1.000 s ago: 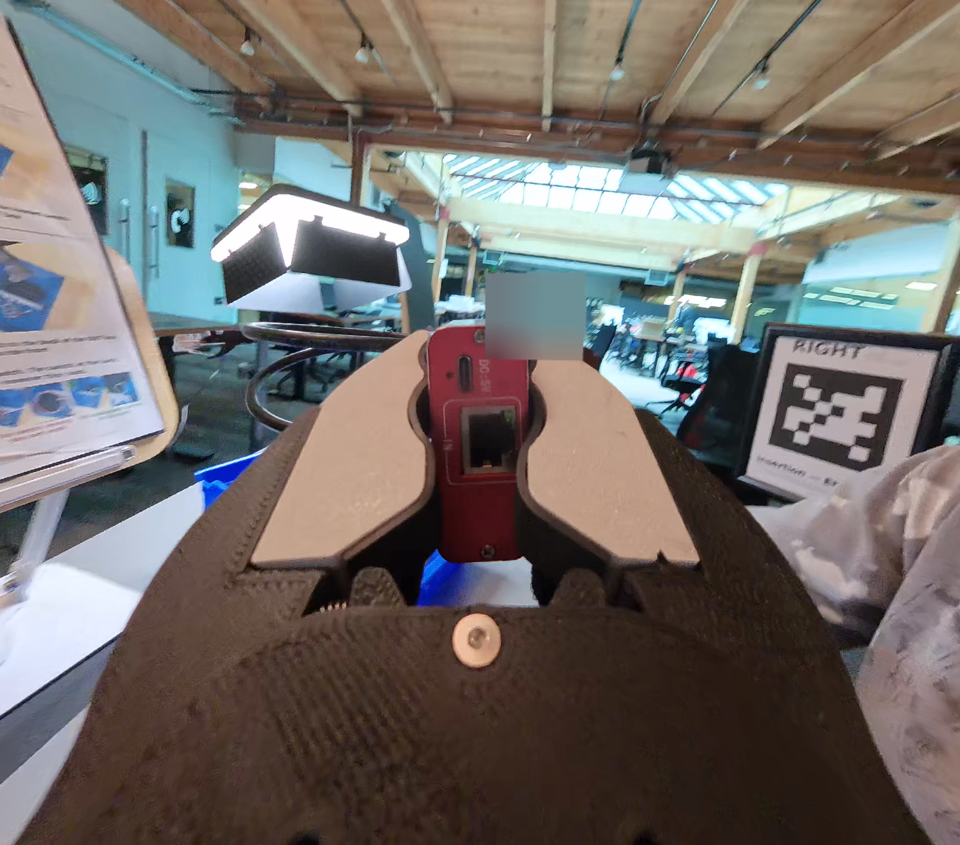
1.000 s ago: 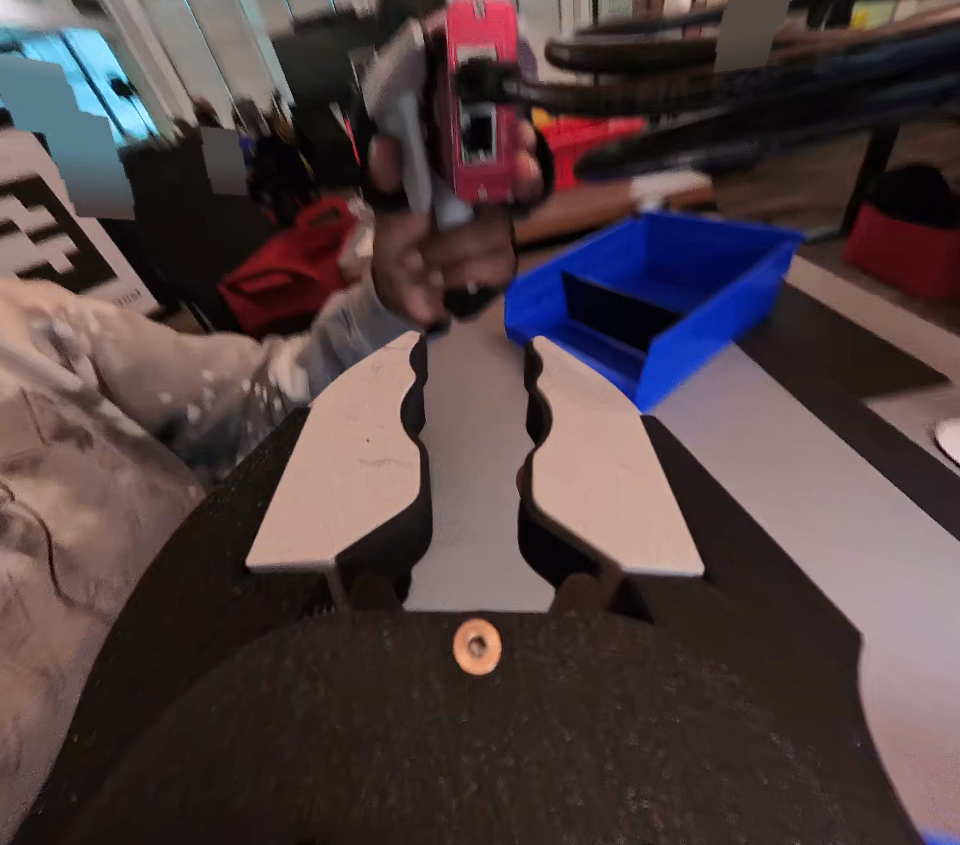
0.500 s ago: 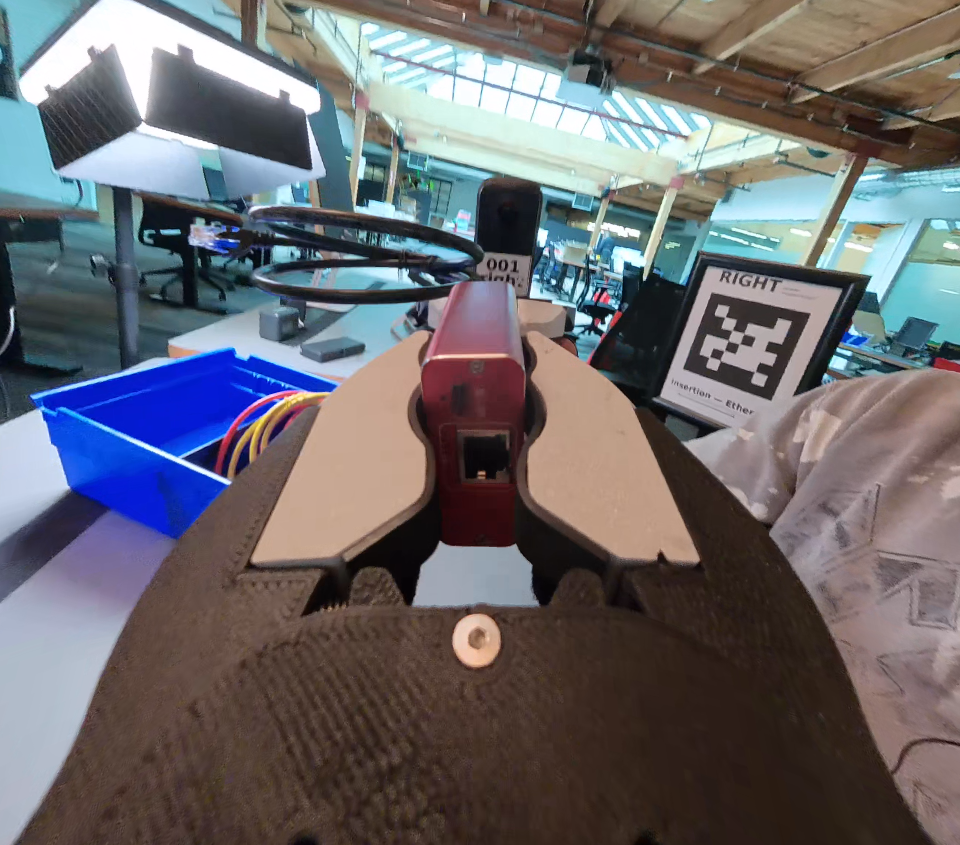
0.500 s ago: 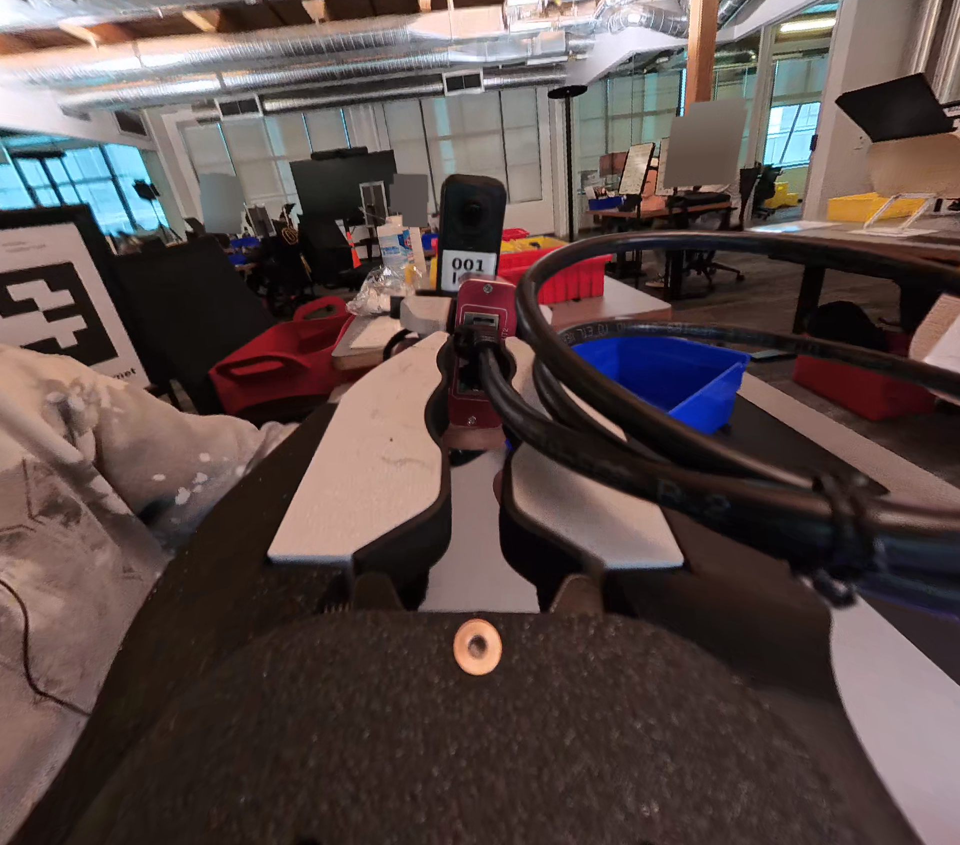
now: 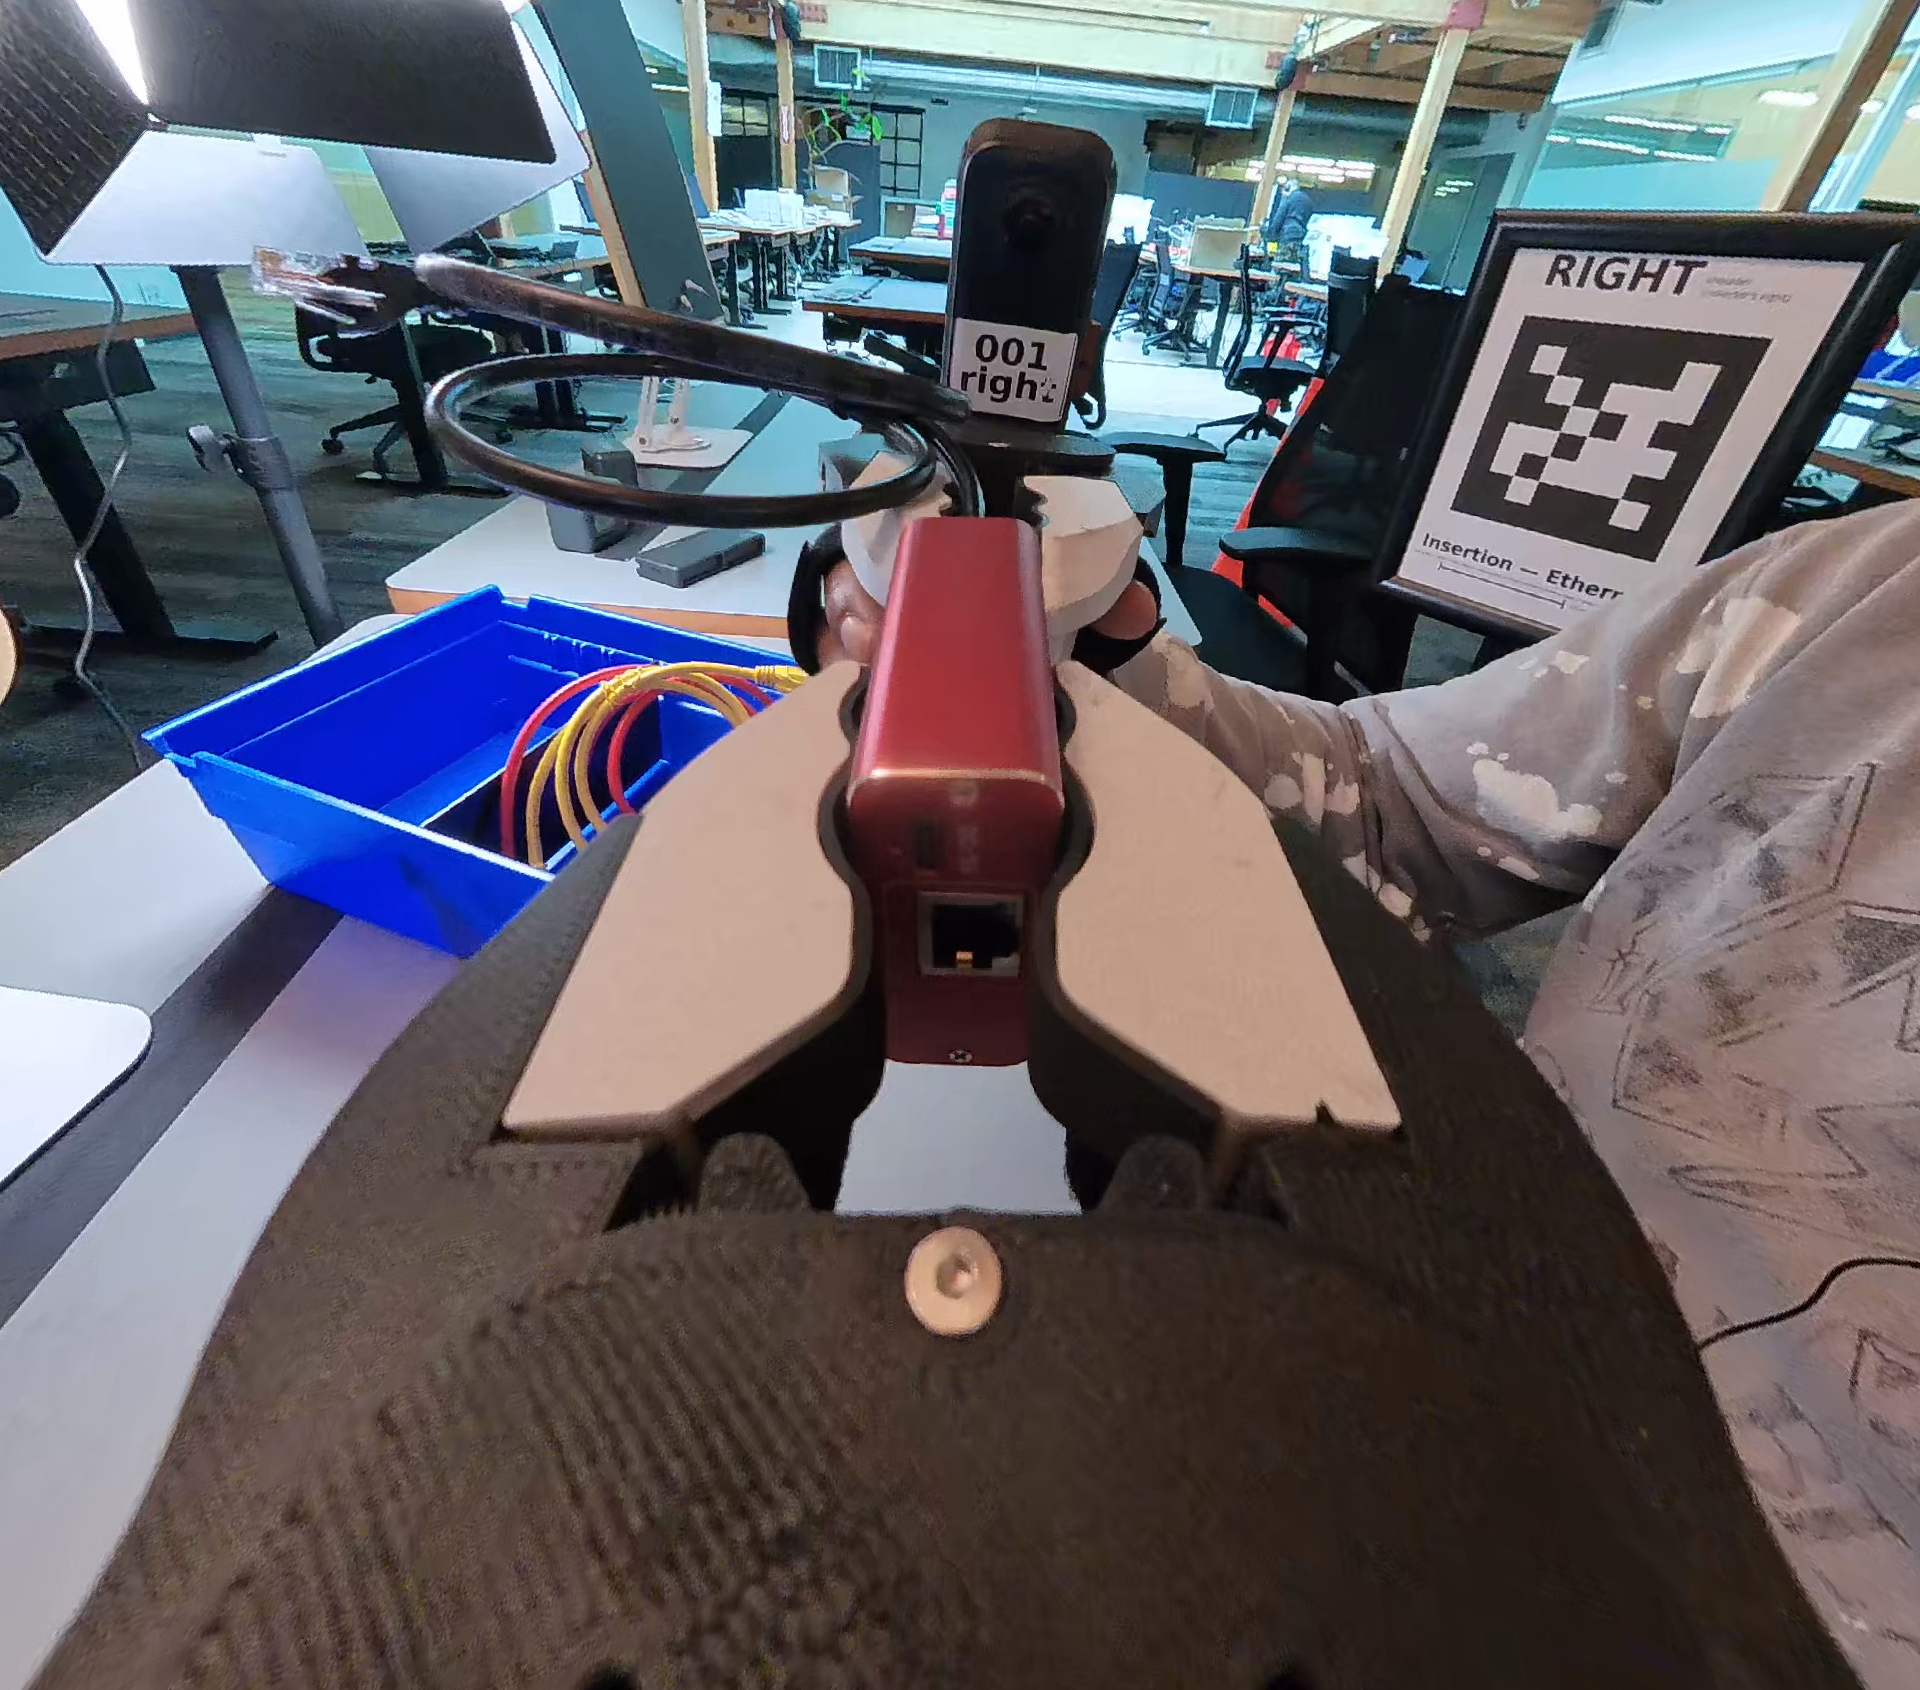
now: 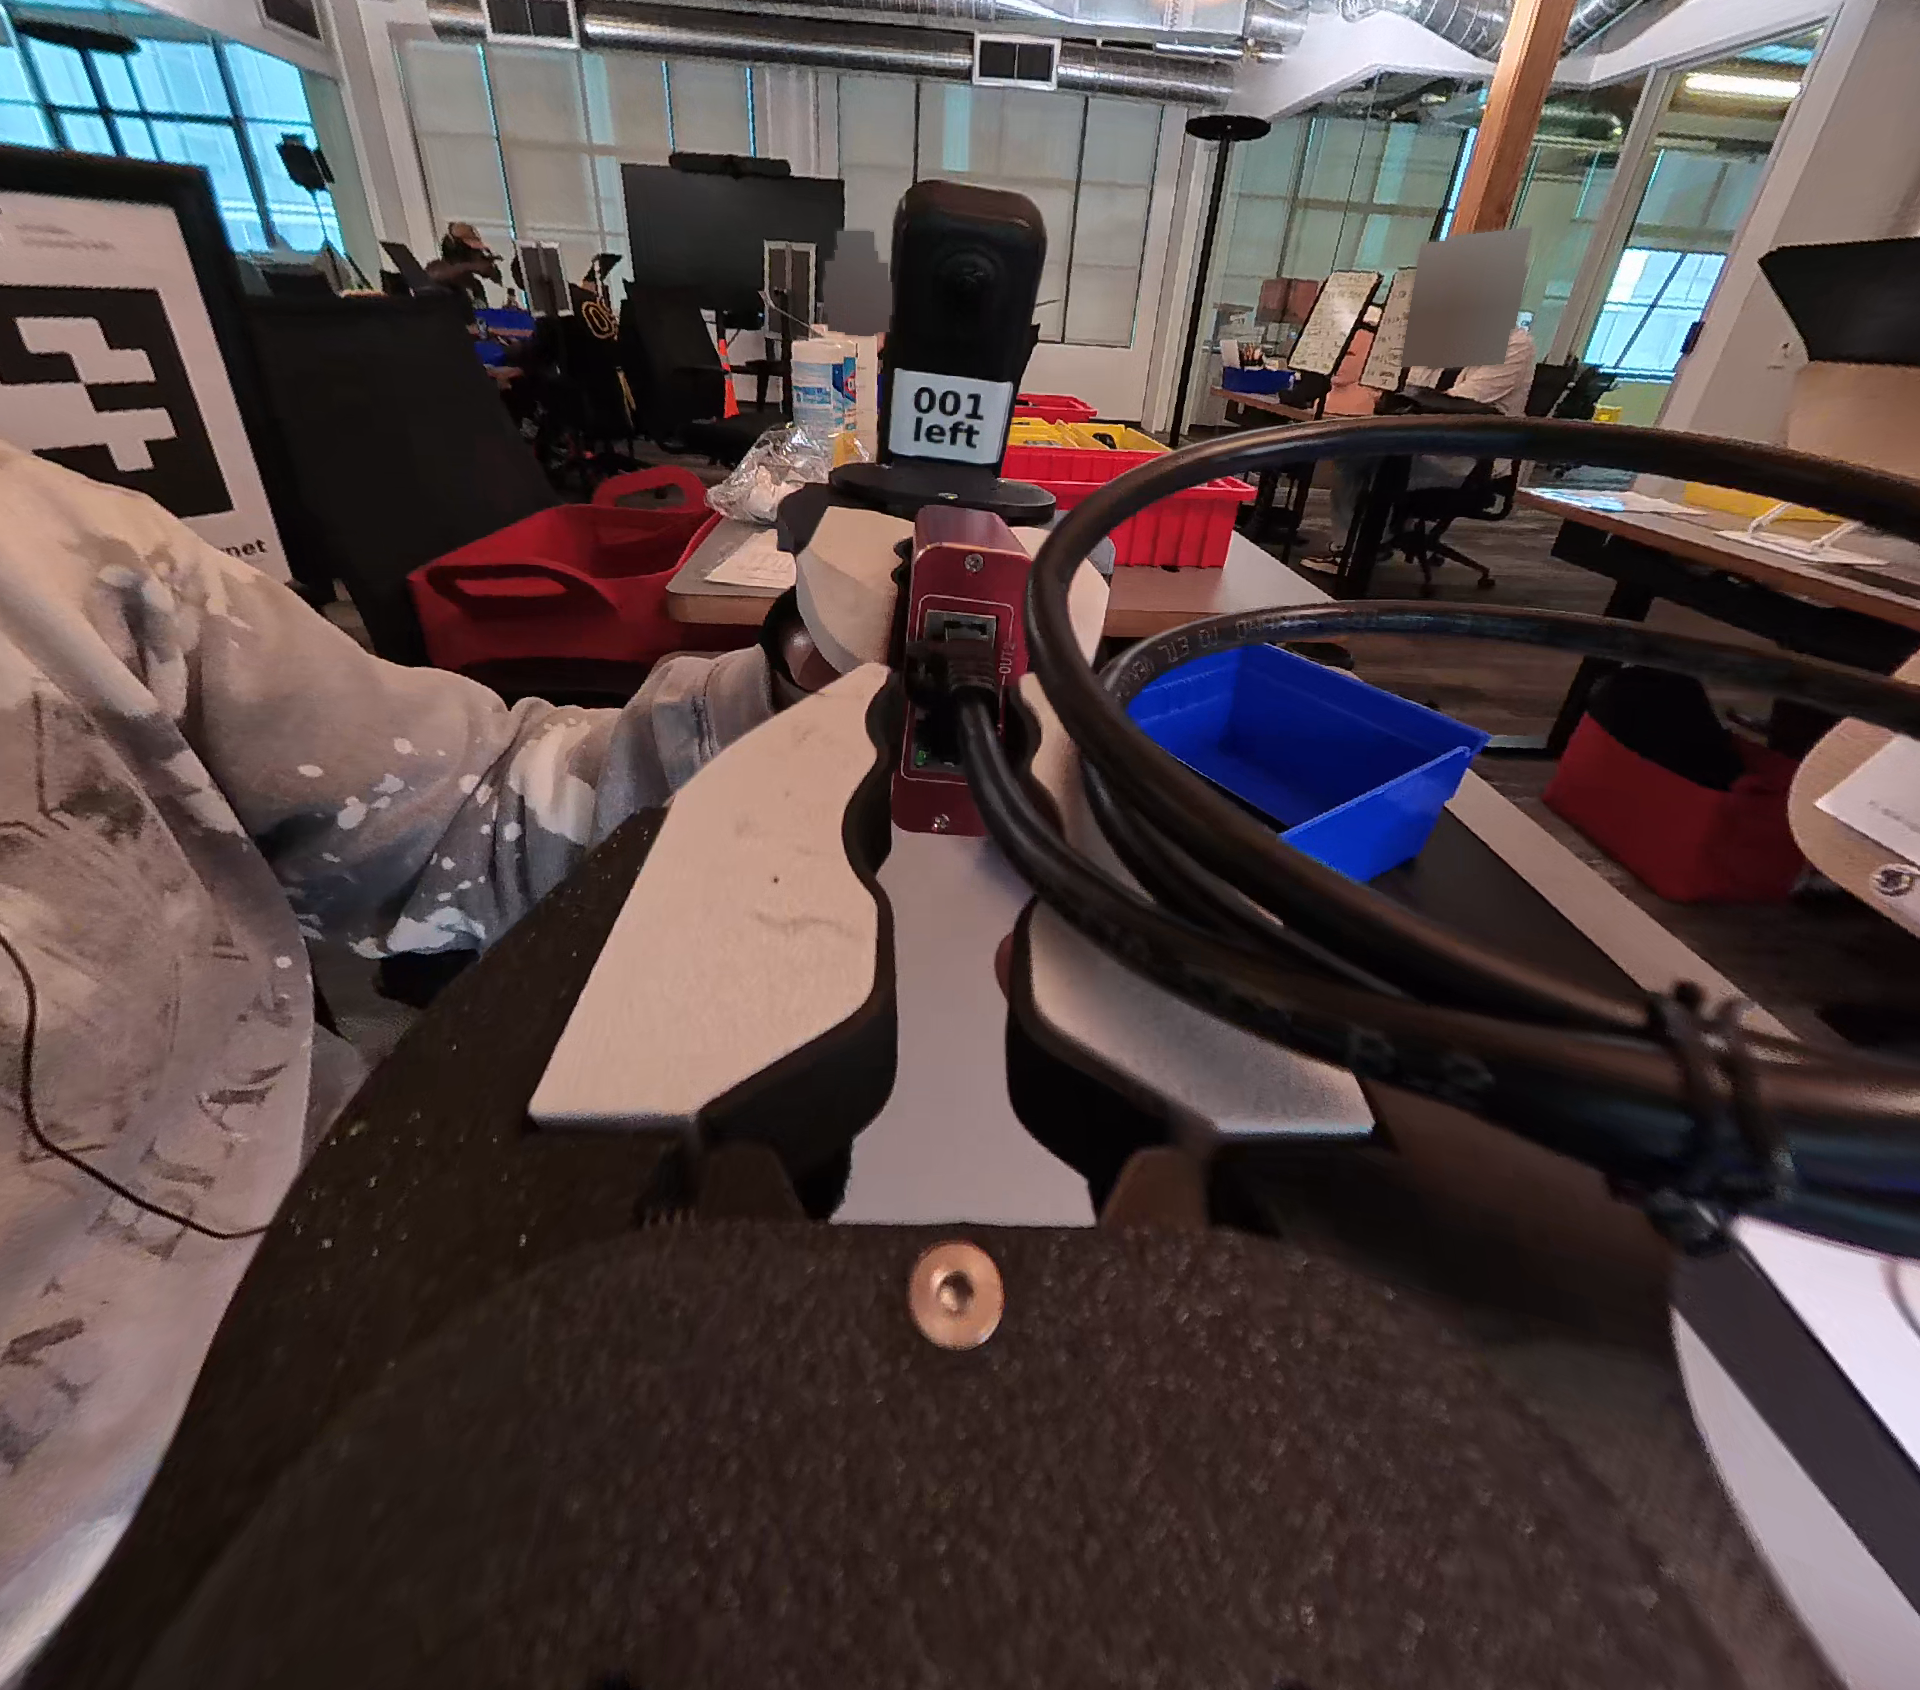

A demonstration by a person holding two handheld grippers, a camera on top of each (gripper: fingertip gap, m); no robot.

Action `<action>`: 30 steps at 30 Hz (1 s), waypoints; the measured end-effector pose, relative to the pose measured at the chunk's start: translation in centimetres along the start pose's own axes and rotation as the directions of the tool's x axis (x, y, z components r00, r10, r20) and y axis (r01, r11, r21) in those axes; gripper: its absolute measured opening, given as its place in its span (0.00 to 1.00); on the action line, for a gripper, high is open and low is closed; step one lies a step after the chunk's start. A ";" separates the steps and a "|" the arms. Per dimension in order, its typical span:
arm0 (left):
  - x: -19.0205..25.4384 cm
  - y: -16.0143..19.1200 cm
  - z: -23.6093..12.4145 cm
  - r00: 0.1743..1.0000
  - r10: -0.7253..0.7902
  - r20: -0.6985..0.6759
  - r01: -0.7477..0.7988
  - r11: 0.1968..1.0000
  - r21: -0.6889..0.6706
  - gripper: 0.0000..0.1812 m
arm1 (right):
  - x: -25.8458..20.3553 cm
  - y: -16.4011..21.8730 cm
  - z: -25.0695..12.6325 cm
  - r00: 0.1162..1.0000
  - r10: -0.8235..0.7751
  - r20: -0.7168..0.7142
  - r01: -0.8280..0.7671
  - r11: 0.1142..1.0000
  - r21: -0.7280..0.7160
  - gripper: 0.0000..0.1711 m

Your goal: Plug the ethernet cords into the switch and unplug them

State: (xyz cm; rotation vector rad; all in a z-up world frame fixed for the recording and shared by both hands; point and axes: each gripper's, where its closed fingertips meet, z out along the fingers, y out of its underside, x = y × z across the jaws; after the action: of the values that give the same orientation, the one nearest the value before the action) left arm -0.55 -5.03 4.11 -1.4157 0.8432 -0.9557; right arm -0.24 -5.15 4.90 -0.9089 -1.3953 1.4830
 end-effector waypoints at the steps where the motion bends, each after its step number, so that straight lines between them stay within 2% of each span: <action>1: 0.1 0.1 0.0 1.000 0.003 -0.002 -0.003 1.000 -0.004 0.17 | 0.0 0.1 0.0 1.000 -0.011 -0.004 0.011 1.000 -0.006 0.12; 13: 0.4 0.6 0.4 1.000 0.006 -0.016 -0.006 0.999 -0.037 0.17 | -0.4 -0.1 -0.2 1.000 -0.019 0.025 0.019 1.000 0.002 0.09; 20: 0.0 0.0 0.0 0.999 0.037 0.034 -0.036 0.999 -0.014 0.17 | 0.3 -0.8 0.3 0.999 0.021 -0.040 -0.020 1.000 0.020 0.09; 30: 0.7 -0.1 0.0 0.998 0.050 0.027 -0.049 0.998 -0.045 0.16 | -0.4 -1.1 0.2 0.998 0.058 0.018 -0.058 0.997 0.056 0.09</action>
State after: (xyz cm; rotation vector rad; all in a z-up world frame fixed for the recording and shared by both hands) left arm -0.26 -5.61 4.24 -1.4368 0.8795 -0.8819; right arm -0.19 -5.65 6.00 -0.9103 -1.3422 1.5690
